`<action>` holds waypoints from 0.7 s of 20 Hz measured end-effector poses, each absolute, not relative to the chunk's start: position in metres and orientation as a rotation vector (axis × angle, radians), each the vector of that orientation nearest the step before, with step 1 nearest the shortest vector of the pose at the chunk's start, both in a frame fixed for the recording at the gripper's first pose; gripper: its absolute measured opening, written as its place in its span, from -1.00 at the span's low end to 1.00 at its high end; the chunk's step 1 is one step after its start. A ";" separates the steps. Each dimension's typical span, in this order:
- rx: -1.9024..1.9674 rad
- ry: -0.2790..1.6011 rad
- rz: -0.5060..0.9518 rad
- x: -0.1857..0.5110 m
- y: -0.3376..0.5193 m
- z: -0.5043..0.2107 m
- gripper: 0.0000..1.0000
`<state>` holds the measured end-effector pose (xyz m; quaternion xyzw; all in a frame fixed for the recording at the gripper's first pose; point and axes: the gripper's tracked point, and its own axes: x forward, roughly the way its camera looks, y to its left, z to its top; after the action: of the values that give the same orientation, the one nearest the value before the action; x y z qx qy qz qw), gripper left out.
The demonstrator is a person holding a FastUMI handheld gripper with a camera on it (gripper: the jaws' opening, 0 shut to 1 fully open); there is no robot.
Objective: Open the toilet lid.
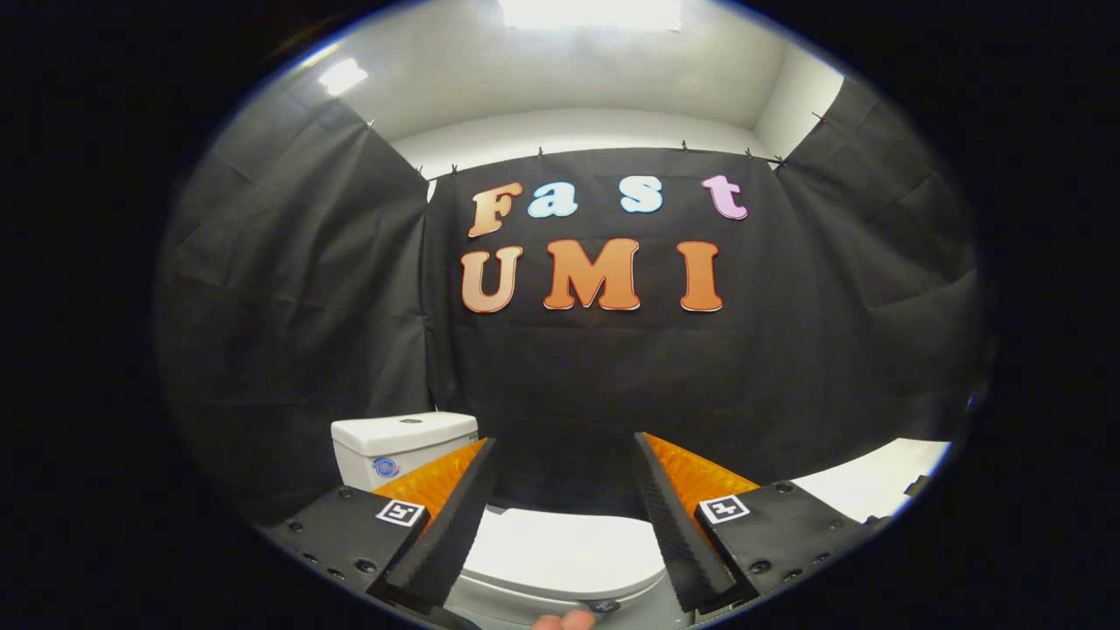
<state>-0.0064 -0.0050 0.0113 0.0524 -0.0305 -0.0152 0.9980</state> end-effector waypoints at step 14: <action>0.585 0.022 -0.165 0.017 -0.065 -0.080 0.98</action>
<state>0.0171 -0.0649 -0.0803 0.2881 0.0109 -0.0813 0.9541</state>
